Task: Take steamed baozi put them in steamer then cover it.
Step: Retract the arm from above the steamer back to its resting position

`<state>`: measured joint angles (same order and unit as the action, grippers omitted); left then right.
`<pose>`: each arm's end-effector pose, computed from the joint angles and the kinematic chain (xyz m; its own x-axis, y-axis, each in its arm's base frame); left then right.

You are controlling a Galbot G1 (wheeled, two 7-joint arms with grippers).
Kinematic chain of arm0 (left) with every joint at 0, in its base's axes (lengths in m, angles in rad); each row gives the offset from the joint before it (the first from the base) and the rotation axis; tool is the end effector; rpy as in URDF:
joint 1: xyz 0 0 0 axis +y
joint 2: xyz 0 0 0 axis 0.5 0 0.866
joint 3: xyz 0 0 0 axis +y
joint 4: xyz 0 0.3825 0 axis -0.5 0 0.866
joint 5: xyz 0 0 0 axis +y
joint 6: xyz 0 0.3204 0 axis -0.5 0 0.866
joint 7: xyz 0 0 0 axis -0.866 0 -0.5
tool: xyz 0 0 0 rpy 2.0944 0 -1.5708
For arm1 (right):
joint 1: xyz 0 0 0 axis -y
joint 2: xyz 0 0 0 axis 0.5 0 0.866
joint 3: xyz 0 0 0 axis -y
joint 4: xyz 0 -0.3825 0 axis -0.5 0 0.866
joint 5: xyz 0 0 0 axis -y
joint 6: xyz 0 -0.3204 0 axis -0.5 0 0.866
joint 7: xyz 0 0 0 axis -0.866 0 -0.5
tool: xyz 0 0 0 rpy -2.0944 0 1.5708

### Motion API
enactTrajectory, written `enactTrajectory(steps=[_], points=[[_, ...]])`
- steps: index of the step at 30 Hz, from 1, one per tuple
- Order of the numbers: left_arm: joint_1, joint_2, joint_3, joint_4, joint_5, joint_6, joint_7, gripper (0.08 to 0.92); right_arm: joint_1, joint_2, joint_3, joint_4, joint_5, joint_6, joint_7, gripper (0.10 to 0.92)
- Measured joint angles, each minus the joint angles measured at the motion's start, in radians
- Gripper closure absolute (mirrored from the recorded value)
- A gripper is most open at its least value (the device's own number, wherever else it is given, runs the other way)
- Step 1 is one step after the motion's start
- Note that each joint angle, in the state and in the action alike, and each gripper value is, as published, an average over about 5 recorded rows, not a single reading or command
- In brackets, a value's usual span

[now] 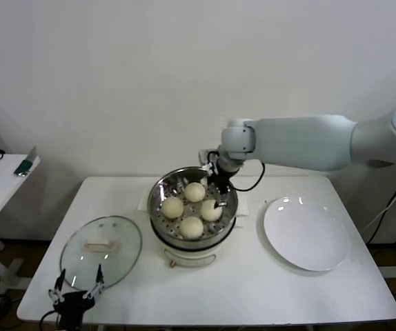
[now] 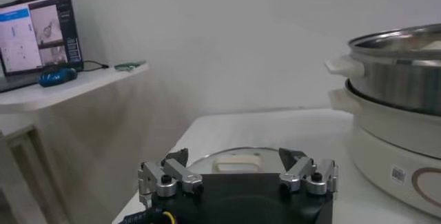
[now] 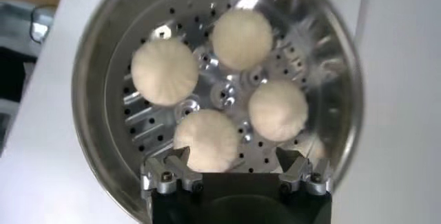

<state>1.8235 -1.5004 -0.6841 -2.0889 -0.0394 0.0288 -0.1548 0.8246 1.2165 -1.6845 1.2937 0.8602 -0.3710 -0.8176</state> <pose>0.0418 0.0601 -0.3496 -0.9341 -0.2578 0.2468 -0.2220 0.9612 0.1637 0.5576 0.0692 -0.0189 -0.1653 -0.2425 0.9560 -0.9576 -0.1925 -0.2144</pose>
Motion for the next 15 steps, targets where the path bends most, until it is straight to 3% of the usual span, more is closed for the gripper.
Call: enactTrajectory(steps=[9, 15], points=[[-0.005, 0.016, -0.005, -0.028, 0.016, 0.059, -0.024, 0.177, 0.052, -0.167, 0.069, 0.060, 0.049, 0.013, -0.020, 0.203], [-0.020, 0.028, -0.007, -0.036, 0.023, 0.075, -0.030, 0.177, -0.059, -0.352, 0.221, 0.116, 0.083, 0.002, 0.162, 0.203]])
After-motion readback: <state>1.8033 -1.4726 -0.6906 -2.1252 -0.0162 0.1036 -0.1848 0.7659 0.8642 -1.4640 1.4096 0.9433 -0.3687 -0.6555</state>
